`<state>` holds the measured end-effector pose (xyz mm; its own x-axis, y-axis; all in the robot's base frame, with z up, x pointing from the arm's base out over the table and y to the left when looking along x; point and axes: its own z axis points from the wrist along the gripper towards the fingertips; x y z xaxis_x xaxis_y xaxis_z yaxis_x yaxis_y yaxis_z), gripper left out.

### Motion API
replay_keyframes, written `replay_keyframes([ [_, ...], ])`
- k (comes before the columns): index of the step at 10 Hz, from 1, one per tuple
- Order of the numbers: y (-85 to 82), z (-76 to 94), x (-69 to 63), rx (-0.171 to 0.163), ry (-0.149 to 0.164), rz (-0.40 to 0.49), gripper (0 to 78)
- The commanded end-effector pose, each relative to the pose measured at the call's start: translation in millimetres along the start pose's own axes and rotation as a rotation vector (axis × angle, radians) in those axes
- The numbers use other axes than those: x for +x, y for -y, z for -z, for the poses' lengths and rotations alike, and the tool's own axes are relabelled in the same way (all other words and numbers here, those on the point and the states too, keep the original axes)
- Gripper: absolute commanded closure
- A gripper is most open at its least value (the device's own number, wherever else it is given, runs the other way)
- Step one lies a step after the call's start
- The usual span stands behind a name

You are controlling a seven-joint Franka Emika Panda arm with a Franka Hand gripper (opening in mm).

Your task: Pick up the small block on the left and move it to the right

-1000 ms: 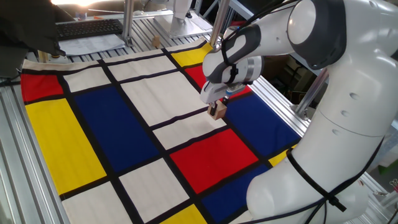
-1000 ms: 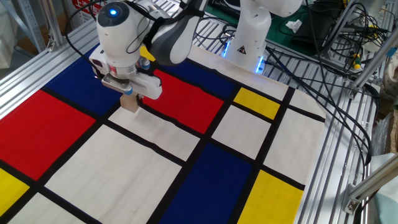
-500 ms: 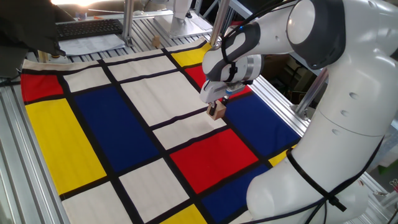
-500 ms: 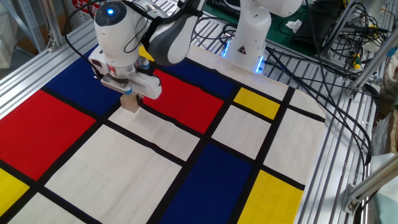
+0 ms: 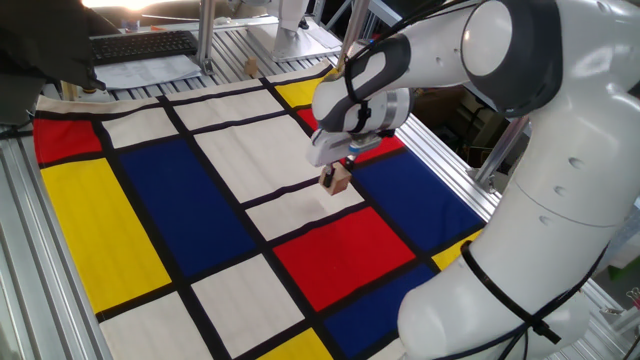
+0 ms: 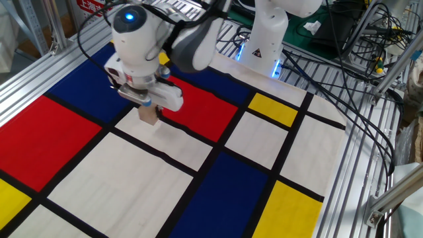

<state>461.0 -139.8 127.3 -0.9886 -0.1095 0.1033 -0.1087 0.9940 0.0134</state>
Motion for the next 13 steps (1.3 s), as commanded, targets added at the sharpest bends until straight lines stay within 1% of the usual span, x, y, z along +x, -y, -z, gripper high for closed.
replay_keyframes([
  [1,-53.3,-0.8,7.3,0.013,0.032,-0.036,76.4],
  [2,-82.0,-2.1,12.5,0.022,0.028,-0.065,76.4],
  [3,-85.9,-2.4,13.1,0.025,0.028,-0.069,76.4],
  [4,-111.7,-5.1,17.2,0.039,0.028,-0.089,76.4],
  [5,-125.3,-6.5,20.7,0.037,0.031,-0.1,76.4],
  [6,-131.3,-7.1,22.4,0.037,0.033,-0.104,76.4],
  [7,-149.4,-10.6,28.0,0.035,0.035,-0.122,76.4],
  [8,-158.4,-14.6,30.3,0.034,0.035,-0.125,76.4],
  [11,-176.2,-26.9,34.5,0.029,0.034,-0.132,76.4],
  [12,-176.3,-28.7,35.1,0.02,0.032,-0.122,76.4],
  [13,-176.3,-28.7,35.1,0.02,0.032,-0.122,76.4],
])
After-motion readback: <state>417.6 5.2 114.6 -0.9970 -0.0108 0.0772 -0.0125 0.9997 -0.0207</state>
